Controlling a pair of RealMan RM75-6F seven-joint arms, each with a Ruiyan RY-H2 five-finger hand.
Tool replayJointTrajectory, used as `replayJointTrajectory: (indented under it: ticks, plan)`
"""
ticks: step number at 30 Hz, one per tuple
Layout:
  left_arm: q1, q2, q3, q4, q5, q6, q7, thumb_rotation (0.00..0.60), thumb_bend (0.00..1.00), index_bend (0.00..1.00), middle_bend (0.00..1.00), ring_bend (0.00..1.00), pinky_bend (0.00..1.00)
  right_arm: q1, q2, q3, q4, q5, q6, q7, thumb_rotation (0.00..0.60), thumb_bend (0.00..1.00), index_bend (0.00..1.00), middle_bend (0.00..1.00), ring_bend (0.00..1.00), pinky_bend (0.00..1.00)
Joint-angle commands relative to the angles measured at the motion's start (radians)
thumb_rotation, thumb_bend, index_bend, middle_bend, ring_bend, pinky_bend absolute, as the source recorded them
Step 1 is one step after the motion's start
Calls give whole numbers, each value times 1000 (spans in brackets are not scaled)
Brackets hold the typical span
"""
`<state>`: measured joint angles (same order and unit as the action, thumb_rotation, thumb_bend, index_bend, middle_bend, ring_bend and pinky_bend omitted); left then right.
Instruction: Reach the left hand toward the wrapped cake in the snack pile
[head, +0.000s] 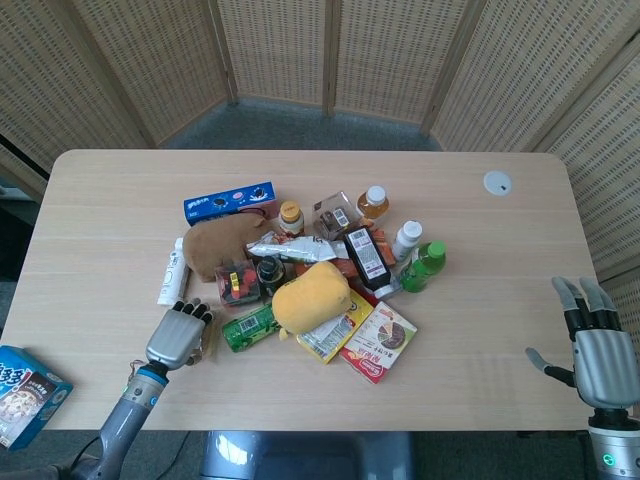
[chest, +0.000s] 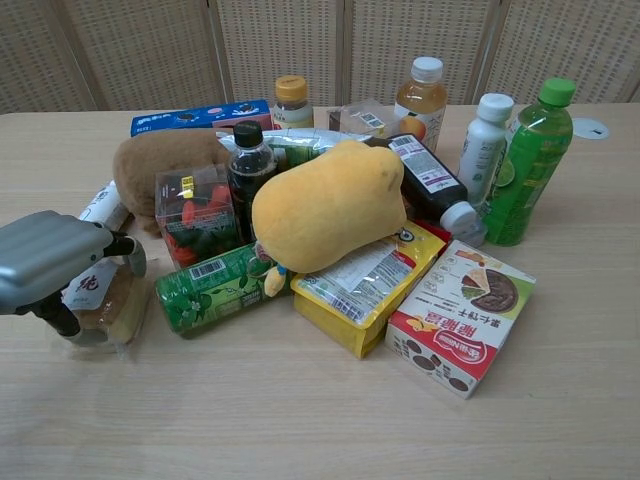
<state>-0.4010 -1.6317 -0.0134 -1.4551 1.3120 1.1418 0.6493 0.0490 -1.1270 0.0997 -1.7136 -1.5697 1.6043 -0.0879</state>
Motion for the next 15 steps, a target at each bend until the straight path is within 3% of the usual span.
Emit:
replayJointTrajectory:
  ticks: [1,6,12,15]
  plan:
    - [7,-6,0,2,6,16,4,600,0,824,772,614,638,-1,1,0,-1,-1,1,0,600,0,0,0,0,0]
    - [12,40,0,-79,39,43,-44,600,0,865,817,658,676,-1,1,0,-3,0,0,-1,600,0,0,0,0,0]
    - [8,196,-31,-341,111,110,-79,600,0,864,820,659,675,0,-2,-5,-5,-4,-4,-5,600,0,0,0,0,0]
    - [3,286,-76,-477,146,157,-61,600,0,865,824,659,675,0,-3,-7,-5,-7,-4,-8,600,0,0,0,0,0]
